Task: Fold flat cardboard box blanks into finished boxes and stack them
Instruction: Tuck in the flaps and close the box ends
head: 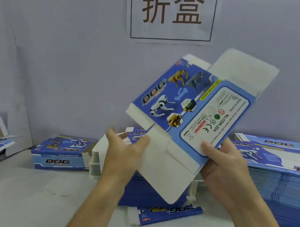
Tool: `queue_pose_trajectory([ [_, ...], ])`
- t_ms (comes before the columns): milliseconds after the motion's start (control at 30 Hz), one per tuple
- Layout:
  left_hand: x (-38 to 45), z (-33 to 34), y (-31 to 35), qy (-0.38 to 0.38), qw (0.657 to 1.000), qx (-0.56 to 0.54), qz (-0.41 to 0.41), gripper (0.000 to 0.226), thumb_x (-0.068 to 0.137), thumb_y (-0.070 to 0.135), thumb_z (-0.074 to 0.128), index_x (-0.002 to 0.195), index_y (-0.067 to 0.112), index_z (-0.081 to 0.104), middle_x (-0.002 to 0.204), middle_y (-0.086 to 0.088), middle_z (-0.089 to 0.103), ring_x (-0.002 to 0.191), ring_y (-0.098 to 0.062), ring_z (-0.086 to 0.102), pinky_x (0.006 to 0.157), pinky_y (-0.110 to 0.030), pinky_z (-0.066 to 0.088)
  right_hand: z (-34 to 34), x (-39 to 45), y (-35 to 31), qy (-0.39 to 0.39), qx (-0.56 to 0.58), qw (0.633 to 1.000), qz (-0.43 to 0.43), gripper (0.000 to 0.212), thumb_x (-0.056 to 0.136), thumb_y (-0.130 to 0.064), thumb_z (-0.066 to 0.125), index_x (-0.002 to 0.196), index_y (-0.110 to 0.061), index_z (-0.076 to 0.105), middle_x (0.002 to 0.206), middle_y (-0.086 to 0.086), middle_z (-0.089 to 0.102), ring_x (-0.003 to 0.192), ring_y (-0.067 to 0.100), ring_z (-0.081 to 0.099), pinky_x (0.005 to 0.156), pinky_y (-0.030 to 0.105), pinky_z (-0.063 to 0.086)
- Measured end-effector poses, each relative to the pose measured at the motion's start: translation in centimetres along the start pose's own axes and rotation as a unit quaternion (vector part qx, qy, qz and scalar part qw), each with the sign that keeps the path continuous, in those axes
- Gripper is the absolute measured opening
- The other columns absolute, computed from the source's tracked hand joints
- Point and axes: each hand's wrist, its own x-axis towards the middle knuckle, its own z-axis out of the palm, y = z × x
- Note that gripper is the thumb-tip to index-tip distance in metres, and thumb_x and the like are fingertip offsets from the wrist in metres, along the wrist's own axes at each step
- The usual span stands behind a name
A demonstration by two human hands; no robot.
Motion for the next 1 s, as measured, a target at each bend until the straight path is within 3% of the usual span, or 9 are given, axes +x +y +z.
queue_pose_trajectory([
  [133,0.5,-2.4,0.4,-0.19,0.973,-0.12,-0.053,0.021,0.075,0.031,0.076,0.096,0.028,0.076,0.091,-0.002,0.077,0.082,-0.019,0.074,0.062,-0.036,0.059,0.5,-0.3,0.2,-0.04,-0.034,0.997,0.052,0.043,0.088,-0.006,0.058,0.129,-0.02,0.055,0.114,0.004,0.075,0.102,0.024,0.073,0.072,0.04,0.063],
  [267,0.3,-2.2,0.6,-0.156,0.983,-0.026,0.098,0.003,0.09,0.023,0.07,0.092,0.023,0.072,0.084,0.002,0.076,0.079,-0.018,0.072,0.062,-0.03,0.056,1.5,-0.2,0.4,0.109,-0.318,0.942,-0.013,0.095,0.087,-0.017,0.077,0.156,-0.036,0.015,0.141,-0.002,0.05,0.113,0.005,0.056,0.086,0.03,0.051],
  [400,-0.9,-1.1,1.6,-0.16,0.962,0.065,0.212,0.016,0.095,0.022,0.067,0.079,0.026,0.07,0.073,0.012,0.073,0.066,-0.006,0.071,0.052,-0.013,0.049,3.0,-0.8,1.2,0.071,-0.52,0.834,-0.17,0.119,0.069,-0.053,0.075,0.155,-0.044,-0.006,0.161,-0.016,0.009,0.148,0.009,0.013,0.119,0.051,0.026],
  [500,-1.9,-0.5,1.8,-0.181,0.946,0.117,0.243,0.042,0.095,0.021,0.067,0.056,0.026,0.051,0.041,0.02,0.053,0.037,0.003,0.054,0.037,-0.005,0.031,3.5,-0.9,1.8,0.085,-0.52,0.818,-0.229,0.116,0.071,-0.055,0.071,0.157,-0.04,-0.006,0.162,-0.016,0.012,0.145,0.004,0.016,0.112,0.037,0.03],
  [600,-2.4,0.1,1.7,-0.169,0.938,0.144,0.267,0.048,0.097,0.014,0.063,0.054,0.025,0.046,0.036,0.018,0.048,0.032,0.003,0.049,0.036,-0.004,0.027,3.9,-1.0,2.0,0.112,-0.538,0.799,-0.246,0.115,0.074,-0.047,0.072,0.159,-0.034,-0.004,0.162,-0.011,0.022,0.135,0.005,0.027,0.095,0.024,0.031],
  [700,-2.3,0.3,1.6,-0.126,0.93,0.135,0.317,0.024,0.098,0.006,0.059,0.092,0.03,0.06,0.069,0.022,0.068,0.057,-0.003,0.066,0.043,-0.011,0.045,3.9,-0.8,2.5,0.141,-0.539,0.785,-0.271,0.096,0.081,-0.021,0.065,0.16,-0.025,0.01,0.14,0.0,0.055,0.114,0.02,0.057,0.08,0.018,0.039],
  [800,-1.4,-0.1,1.5,-0.111,0.911,0.11,0.381,0.083,0.099,0.001,0.054,0.142,0.064,0.02,0.131,0.029,0.056,0.114,0.006,0.06,0.067,-0.022,0.061,3.1,-0.6,1.8,0.144,-0.514,0.791,-0.3,0.078,0.085,-0.005,0.054,0.157,-0.024,0.03,0.1,-0.006,0.068,0.072,0.005,0.059,0.06,0.005,0.041],
  [867,-1.1,-0.6,1.7,-0.119,0.888,0.149,0.419,0.093,0.1,-0.002,0.05,0.145,0.067,0.006,0.157,0.02,0.029,0.134,0.008,0.04,0.078,-0.029,0.062,2.5,-0.5,1.3,0.12,-0.492,0.81,-0.294,0.075,0.088,0.005,0.052,0.155,-0.027,0.037,0.103,-0.005,0.07,0.074,0.001,0.061,0.059,0.001,0.041],
  [1000,-0.6,-1.8,1.5,-0.178,0.883,0.193,0.39,0.092,0.098,0.0,0.056,0.139,0.072,0.017,0.16,0.024,0.02,0.141,-0.003,0.035,0.086,-0.03,0.06,2.1,-0.4,1.2,0.083,-0.427,0.852,-0.29,0.069,0.089,0.004,0.047,0.149,-0.03,0.046,0.118,-0.013,0.07,0.1,0.001,0.067,0.062,0.007,0.049],
])
